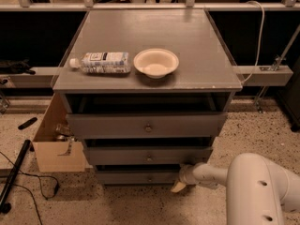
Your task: Open bottom drawer
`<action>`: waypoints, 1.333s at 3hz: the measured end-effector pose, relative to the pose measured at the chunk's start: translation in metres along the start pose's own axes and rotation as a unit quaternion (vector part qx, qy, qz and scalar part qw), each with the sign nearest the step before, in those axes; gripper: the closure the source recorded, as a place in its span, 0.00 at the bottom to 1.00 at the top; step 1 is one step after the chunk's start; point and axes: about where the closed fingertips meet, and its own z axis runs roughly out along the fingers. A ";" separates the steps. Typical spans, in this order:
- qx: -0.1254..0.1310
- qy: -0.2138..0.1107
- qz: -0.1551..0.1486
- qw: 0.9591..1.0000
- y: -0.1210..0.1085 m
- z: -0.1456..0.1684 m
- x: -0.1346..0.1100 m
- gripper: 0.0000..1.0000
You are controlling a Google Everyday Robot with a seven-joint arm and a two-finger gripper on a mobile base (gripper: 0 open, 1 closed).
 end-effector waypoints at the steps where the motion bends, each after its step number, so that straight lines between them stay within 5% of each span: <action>1: 0.000 0.000 0.000 1.000 0.000 0.000 0.000 0.00; 2: -0.043 0.018 -0.036 0.998 0.031 0.023 -0.011 0.00; 4: -0.040 0.024 -0.039 0.998 0.024 0.026 -0.007 0.00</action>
Offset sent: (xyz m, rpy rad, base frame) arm -0.0291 0.0365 -0.0345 -0.0831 0.0928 0.1268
